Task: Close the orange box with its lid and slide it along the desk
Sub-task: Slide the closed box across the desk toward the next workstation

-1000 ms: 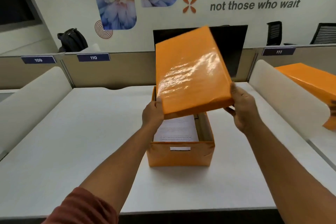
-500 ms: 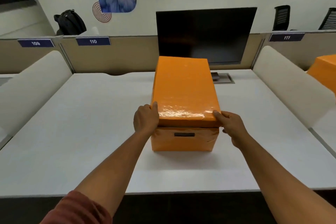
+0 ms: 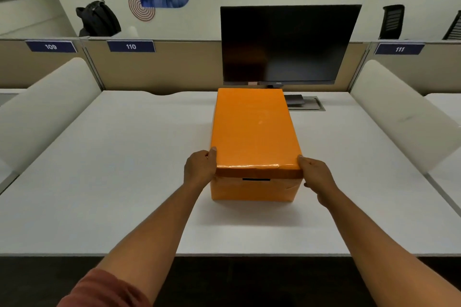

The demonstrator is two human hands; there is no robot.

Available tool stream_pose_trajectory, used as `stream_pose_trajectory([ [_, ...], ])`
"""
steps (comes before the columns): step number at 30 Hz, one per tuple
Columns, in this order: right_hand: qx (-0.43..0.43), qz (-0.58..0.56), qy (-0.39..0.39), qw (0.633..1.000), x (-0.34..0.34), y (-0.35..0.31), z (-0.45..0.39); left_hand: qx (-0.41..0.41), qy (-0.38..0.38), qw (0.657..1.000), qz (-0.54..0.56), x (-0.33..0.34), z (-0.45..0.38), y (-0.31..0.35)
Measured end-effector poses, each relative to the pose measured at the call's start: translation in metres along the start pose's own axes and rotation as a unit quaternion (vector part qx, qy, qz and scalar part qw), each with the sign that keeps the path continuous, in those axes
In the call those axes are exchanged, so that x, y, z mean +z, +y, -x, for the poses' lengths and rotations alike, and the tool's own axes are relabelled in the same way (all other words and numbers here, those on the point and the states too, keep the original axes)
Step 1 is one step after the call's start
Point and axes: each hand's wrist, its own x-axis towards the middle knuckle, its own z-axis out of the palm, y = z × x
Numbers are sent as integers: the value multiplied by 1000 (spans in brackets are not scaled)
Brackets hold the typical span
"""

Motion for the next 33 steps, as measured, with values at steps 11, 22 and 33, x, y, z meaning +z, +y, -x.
stream_pose_trajectory([
  [11, 58, 3, -36, 998, -8, -1, -8, -1, -25, 1000, 3, -6, -9, -3],
  [22, -146, 216, 6, 966, 4, -46, -79, -2, 13, 1000, 12, -4, -55, 36],
  [33, -236, 437, -77, 865, 37, -100, -181, 77, -38, 993, -77, 28, -149, 92],
])
